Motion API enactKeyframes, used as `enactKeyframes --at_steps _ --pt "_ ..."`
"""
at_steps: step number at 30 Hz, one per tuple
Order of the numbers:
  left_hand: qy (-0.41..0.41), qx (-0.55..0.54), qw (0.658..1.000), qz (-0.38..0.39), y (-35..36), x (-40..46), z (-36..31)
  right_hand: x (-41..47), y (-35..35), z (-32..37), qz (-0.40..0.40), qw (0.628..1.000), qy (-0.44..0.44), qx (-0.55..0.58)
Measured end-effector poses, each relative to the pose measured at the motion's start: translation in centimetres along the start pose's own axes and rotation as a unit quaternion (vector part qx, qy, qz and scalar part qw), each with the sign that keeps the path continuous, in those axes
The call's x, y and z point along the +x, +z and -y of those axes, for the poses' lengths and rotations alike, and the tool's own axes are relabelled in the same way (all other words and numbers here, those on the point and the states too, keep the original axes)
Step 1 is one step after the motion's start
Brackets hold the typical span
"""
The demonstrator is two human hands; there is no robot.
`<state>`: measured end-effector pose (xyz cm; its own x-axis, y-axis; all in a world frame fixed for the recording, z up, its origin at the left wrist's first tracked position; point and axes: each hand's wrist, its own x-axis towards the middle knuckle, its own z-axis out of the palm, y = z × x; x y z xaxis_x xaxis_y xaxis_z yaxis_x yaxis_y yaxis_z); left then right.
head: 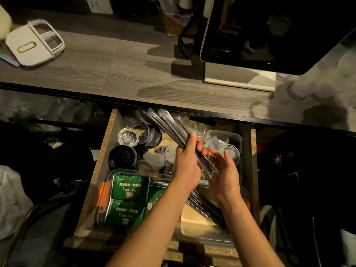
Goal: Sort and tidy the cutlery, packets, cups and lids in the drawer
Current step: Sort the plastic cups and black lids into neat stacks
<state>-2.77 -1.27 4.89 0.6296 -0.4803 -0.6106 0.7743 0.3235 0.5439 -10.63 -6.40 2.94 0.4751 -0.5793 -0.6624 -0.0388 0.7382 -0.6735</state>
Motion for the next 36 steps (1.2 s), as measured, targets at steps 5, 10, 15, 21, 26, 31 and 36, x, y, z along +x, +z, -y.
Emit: enactKeyframes --at_steps 5,10,15,21,26,31,36 --pt "0.001 0.049 0.999 -0.014 0.4 -1.3 3.0 -0.7 -1.1 -0.5 -0.004 0.998 0.054 0.041" --pt "-0.103 0.195 0.975 -0.019 -2.4 -1.8 3.2 -0.8 -3.1 -0.5 -0.01 0.997 -0.009 -0.081" --pt "-0.225 0.356 0.906 0.042 -5.3 -3.2 4.2 -0.8 -2.5 0.3 0.046 0.979 -0.044 -0.191" --pt "-0.243 0.385 0.881 0.126 -8.2 -5.5 3.0 -2.0 0.1 -0.7 0.062 0.989 0.015 -0.133" --pt "-0.272 0.38 0.866 0.179 -11.1 -7.0 1.5 -2.6 0.9 -3.3 0.025 0.998 -0.013 -0.057" --pt "-0.286 0.407 0.84 0.216 -13.5 -8.2 0.9 -3.9 0.8 -4.3 -0.055 0.992 -0.109 -0.046" --pt "-0.231 0.434 0.843 0.219 -14.7 -9.8 1.1 -4.9 -0.1 -4.9 -0.089 0.982 -0.169 -0.016"
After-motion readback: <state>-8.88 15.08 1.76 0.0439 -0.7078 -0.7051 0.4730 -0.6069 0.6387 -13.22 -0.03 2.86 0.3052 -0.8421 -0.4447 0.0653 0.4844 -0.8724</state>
